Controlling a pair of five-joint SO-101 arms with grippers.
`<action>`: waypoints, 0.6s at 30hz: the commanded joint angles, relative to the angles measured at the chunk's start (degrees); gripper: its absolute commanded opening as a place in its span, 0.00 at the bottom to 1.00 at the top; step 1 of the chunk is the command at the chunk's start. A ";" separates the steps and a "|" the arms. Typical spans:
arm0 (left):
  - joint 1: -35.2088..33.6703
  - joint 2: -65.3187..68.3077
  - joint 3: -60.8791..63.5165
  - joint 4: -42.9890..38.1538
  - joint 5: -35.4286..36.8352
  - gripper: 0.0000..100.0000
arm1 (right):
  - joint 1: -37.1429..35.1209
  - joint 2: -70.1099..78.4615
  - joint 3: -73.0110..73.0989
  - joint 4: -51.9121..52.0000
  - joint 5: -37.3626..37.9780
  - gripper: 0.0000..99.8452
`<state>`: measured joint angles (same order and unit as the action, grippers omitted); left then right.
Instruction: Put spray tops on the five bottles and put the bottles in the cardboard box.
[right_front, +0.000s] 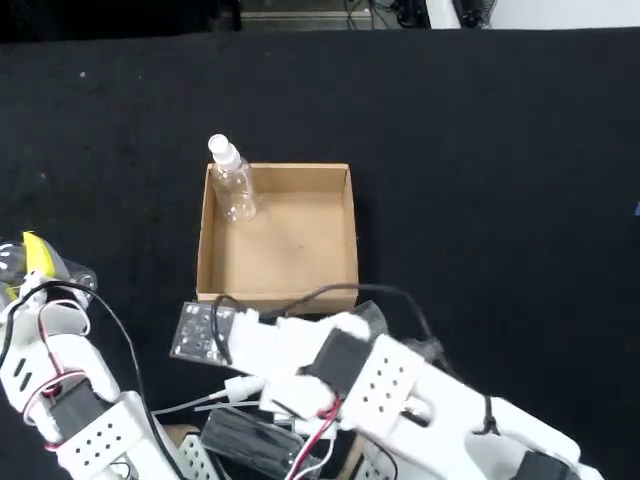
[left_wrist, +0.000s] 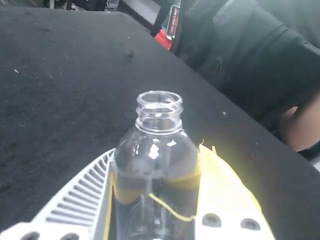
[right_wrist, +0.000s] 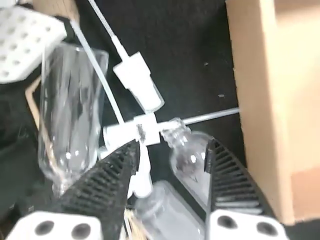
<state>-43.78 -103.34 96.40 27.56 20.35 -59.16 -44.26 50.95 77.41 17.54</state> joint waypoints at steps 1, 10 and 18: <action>-0.92 -0.70 0.92 -1.76 0.44 0.03 | -3.08 -2.59 3.12 -7.30 -2.73 0.19; -3.03 -0.70 0.92 -1.85 0.35 0.03 | -8.70 -2.68 10.68 -16.62 -2.81 0.19; -4.09 -0.70 0.92 -1.58 0.35 0.03 | -8.97 -3.12 14.99 -21.71 -5.98 0.19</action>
<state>-47.38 -103.34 96.40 27.03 20.53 -67.08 -44.26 66.77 56.22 12.18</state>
